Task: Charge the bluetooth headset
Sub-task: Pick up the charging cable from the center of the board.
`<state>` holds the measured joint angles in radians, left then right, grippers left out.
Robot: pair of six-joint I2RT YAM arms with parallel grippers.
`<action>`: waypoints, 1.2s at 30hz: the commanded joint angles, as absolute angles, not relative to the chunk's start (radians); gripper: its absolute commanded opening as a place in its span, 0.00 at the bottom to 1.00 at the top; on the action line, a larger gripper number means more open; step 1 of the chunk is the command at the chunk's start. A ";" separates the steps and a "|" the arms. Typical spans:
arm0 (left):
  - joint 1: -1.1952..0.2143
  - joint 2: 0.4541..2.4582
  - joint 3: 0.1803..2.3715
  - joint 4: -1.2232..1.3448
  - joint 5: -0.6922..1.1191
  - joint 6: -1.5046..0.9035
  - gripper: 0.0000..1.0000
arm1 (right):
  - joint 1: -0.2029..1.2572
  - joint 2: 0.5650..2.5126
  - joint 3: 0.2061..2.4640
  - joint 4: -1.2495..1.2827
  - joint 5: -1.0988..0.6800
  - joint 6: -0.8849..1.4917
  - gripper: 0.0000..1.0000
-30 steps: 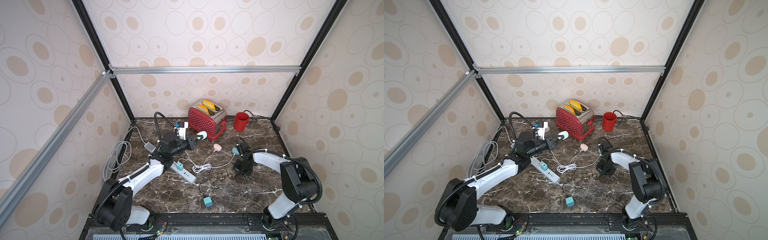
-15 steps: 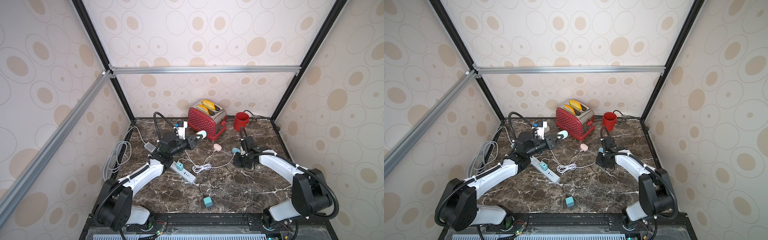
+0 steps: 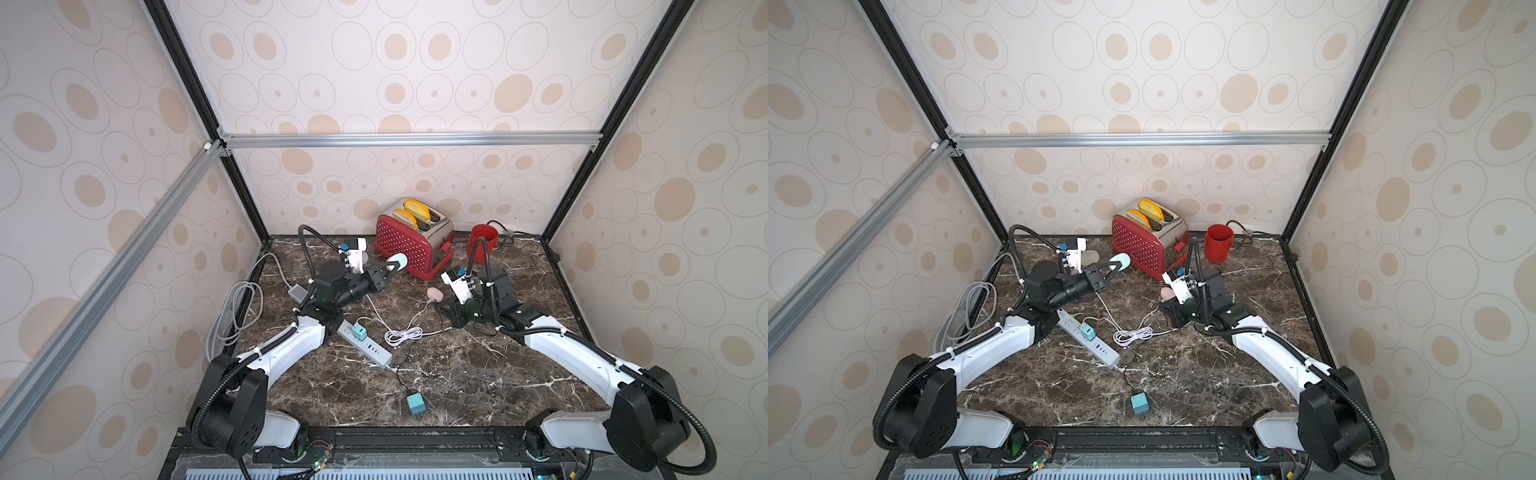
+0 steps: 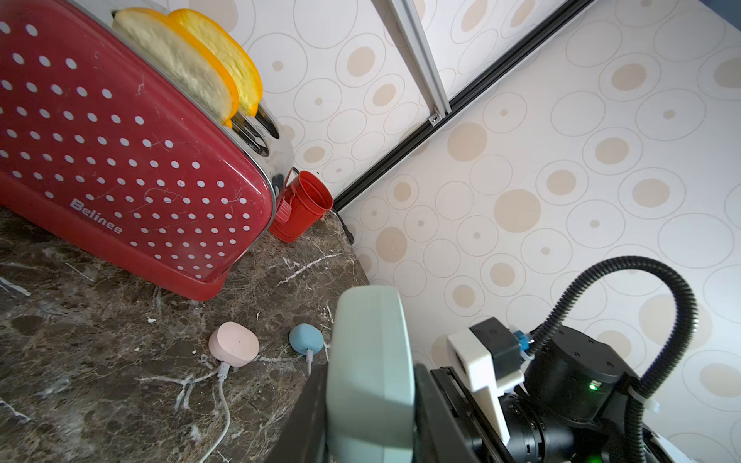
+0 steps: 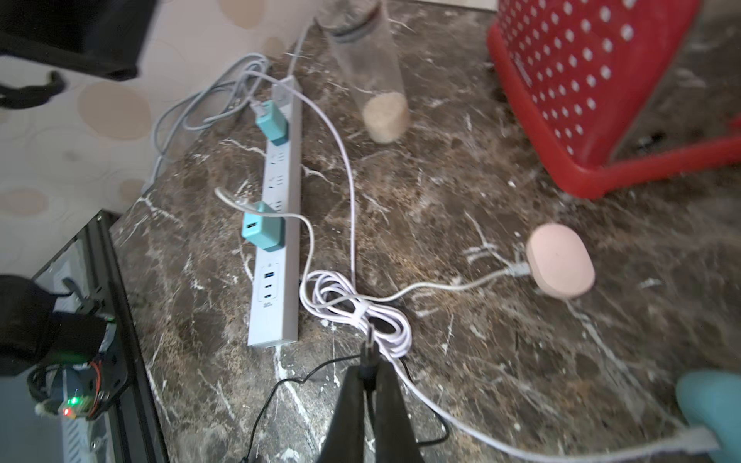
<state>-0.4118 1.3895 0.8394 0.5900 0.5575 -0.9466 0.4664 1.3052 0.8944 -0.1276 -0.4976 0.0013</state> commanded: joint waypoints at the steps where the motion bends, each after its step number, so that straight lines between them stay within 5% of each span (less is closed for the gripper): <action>1: -0.403 1.384 0.887 0.643 0.568 -1.002 0.17 | 0.483 1.292 0.928 -0.064 -0.579 -0.123 0.01; 13: -0.403 1.393 0.898 0.660 0.619 -1.213 0.16 | 0.507 1.382 1.153 -0.194 -0.584 -0.041 0.00; 21: -0.403 1.426 0.881 0.785 0.666 -1.273 0.16 | 0.501 1.481 1.224 -0.166 -0.876 0.141 0.00; 28: -0.402 1.435 0.878 0.835 0.727 -1.274 0.15 | 0.406 1.488 1.128 0.193 -1.120 0.428 0.00; 36: -0.402 1.455 0.885 0.866 0.769 -1.292 0.16 | 0.403 1.504 1.114 0.321 -1.176 0.599 0.01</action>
<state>-0.4091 1.4414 0.8577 0.7856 0.7330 -1.2648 0.4004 1.4887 1.1362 0.1764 -1.1072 0.4660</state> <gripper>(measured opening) 0.288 0.063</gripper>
